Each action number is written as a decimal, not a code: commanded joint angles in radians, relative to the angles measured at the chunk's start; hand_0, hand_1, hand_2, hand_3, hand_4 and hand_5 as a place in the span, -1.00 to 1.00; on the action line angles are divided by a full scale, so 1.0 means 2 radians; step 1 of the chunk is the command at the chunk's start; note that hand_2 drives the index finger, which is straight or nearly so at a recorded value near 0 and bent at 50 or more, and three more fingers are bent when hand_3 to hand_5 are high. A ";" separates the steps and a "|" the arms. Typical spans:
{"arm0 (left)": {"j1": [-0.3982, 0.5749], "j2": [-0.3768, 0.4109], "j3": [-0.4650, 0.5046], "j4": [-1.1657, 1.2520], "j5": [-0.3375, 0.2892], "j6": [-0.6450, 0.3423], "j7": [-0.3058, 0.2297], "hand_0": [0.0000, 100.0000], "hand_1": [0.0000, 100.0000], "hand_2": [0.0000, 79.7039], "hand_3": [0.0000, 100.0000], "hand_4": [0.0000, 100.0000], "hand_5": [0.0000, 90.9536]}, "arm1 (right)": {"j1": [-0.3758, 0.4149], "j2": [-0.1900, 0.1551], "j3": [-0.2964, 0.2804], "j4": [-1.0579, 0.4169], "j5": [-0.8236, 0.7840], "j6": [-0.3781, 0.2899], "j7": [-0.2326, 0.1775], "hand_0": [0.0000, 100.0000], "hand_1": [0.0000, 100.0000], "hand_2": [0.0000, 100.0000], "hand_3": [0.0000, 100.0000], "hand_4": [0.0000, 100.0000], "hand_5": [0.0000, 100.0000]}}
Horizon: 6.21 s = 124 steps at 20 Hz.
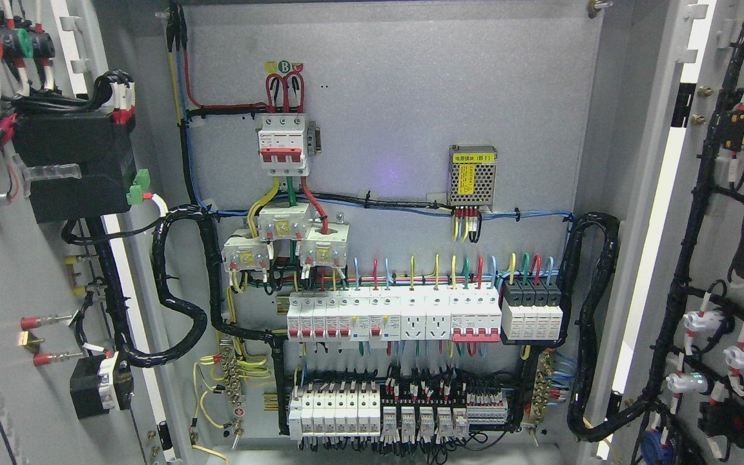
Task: Open door with both hands
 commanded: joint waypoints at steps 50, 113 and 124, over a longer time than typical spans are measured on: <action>-0.004 0.056 -0.011 -0.412 0.011 -0.394 0.019 -1.00 -1.00 -1.00 -1.00 -0.94 -1.00 | -0.009 -0.072 -0.120 -0.099 -0.129 -0.086 -0.036 -0.79 -1.00 -1.00 -1.00 -1.00 -1.00; 0.075 0.134 0.186 -0.420 0.241 -0.697 0.019 -1.00 -1.00 -1.00 -1.00 -0.94 -1.00 | -0.030 -0.142 -0.203 -0.030 -0.150 -0.068 -0.015 -0.79 -1.00 -1.00 -1.00 -1.00 -1.00; 0.075 0.156 0.261 -0.419 0.309 -0.686 0.019 -1.00 -1.00 -1.00 -1.00 -0.94 -1.00 | -0.035 -0.142 -0.213 -0.021 -0.169 -0.067 -0.015 -0.79 -1.00 -1.00 -1.00 -1.00 -1.00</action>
